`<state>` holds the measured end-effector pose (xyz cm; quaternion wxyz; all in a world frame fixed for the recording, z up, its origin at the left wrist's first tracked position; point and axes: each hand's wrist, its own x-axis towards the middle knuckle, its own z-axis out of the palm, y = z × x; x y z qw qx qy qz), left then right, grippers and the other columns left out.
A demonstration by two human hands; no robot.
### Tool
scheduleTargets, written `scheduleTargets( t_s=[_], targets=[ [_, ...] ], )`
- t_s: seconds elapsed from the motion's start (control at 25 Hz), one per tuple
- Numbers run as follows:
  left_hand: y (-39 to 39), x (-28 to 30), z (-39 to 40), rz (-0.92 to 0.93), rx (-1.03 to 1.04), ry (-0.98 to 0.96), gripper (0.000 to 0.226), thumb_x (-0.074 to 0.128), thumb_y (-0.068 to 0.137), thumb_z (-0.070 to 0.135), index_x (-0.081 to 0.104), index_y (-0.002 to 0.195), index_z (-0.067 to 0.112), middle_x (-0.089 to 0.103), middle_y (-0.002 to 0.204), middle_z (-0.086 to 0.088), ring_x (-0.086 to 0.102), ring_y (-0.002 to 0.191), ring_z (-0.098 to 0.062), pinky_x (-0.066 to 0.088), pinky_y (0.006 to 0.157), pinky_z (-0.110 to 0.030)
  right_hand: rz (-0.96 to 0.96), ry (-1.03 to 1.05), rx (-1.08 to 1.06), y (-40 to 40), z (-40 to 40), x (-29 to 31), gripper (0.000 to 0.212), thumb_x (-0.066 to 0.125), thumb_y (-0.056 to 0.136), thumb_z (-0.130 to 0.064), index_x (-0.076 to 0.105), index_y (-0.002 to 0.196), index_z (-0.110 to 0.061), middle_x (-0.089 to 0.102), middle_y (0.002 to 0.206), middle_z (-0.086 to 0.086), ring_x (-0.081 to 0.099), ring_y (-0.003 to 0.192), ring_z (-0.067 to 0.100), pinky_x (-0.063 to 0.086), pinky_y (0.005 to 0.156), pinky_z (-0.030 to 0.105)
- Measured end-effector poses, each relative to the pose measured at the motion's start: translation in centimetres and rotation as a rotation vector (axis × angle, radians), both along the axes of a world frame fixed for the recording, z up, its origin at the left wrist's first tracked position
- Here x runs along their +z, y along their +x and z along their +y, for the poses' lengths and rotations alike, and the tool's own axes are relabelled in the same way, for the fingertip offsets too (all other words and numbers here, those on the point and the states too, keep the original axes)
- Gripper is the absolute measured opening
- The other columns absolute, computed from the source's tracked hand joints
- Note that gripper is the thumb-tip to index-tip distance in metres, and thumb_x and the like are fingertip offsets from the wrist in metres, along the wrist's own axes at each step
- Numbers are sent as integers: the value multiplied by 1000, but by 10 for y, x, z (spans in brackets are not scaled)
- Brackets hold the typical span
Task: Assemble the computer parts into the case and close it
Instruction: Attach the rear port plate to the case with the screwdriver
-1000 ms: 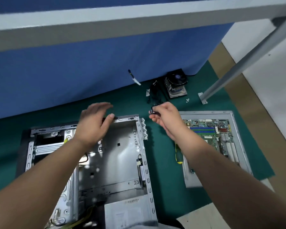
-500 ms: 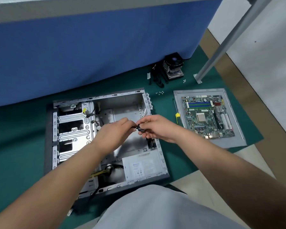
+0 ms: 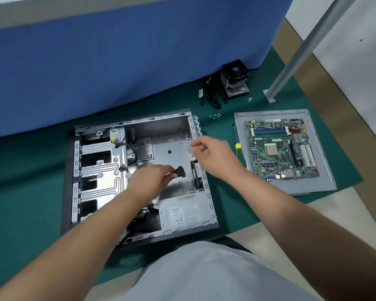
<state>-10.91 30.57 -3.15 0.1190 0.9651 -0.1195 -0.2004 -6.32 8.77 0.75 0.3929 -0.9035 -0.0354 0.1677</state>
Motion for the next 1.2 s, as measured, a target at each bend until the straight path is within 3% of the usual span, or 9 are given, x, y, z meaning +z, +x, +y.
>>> scheduleTargets(
  t_s=[0.12, 0.24, 0.44, 0.64, 0.72, 0.84, 1.0, 1.08, 1.2],
  targets=[
    [1, -9, -8, 127, 28, 39, 33, 46, 105, 52, 67, 125, 36, 73, 113, 5, 67, 103, -21, 54, 75, -34, 167, 81, -199, 4, -41, -22, 15, 57, 98, -28, 66, 110, -30, 72, 97, -13, 69, 74, 2, 51, 66, 19],
    [7, -20, -19, 240, 64, 34, 28, 52, 105, 44, 68, 128, 36, 72, 122, 3, 67, 109, -23, 56, 85, -37, 504, 93, -241, -1, -58, -53, 22, 54, 102, -18, 62, 122, -17, 71, 105, -2, 71, 82, 14, 61, 85, 40],
    [19, -48, -36, 360, 105, -24, 26, 59, 102, 38, 71, 124, 33, 72, 122, -1, 66, 108, -24, 53, 87, -33, 812, 392, -461, -18, -46, -73, 20, 52, 105, -19, 59, 124, -15, 63, 114, 8, 63, 100, 22, 55, 97, 35],
    [34, -76, -45, 369, 131, -211, 18, 68, 97, 35, 76, 111, 26, 76, 109, -1, 68, 99, -24, 51, 85, -28, 839, 525, -620, -25, -26, -77, 26, 51, 107, -18, 58, 131, -14, 65, 130, 11, 62, 104, 23, 46, 108, 43],
    [33, -87, -46, 386, 149, -316, 6, 71, 95, 30, 76, 97, 27, 77, 97, 2, 66, 86, -18, 44, 76, -24, 830, 501, -663, -27, -22, -79, 30, 52, 106, -20, 57, 136, -14, 59, 142, 10, 59, 112, 22, 43, 112, 40],
    [32, -97, -44, 469, 206, -434, 16, 74, 94, 26, 71, 78, 29, 75, 74, 8, 62, 63, -10, 46, 69, -24, 821, 472, -697, -30, -20, -86, 38, 53, 106, -24, 53, 143, -15, 53, 150, 9, 50, 120, 21, 36, 119, 45],
    [37, -102, -44, 567, 266, -508, 20, 73, 94, 14, 72, 75, 22, 76, 73, -5, 71, 66, -31, 60, 74, -37, 799, 438, -685, -30, -20, -93, 37, 53, 105, -28, 56, 140, -18, 60, 133, 7, 56, 102, 18, 43, 108, 37],
    [38, -103, -43, 576, 232, -520, 20, 73, 93, 13, 73, 76, 23, 75, 71, -7, 66, 61, -25, 60, 71, -38, 782, 406, -645, -29, -20, -98, 33, 54, 104, -29, 61, 134, -17, 63, 131, 7, 59, 106, 21, 45, 109, 42],
    [34, -106, -41, 550, 178, -536, 23, 71, 94, 12, 72, 77, 28, 71, 64, 5, 60, 53, -10, 53, 61, -24, 776, 349, -584, -29, -23, -105, 28, 53, 103, -30, 66, 124, -16, 68, 124, 10, 61, 120, 31, 48, 108, 49]
  ],
)
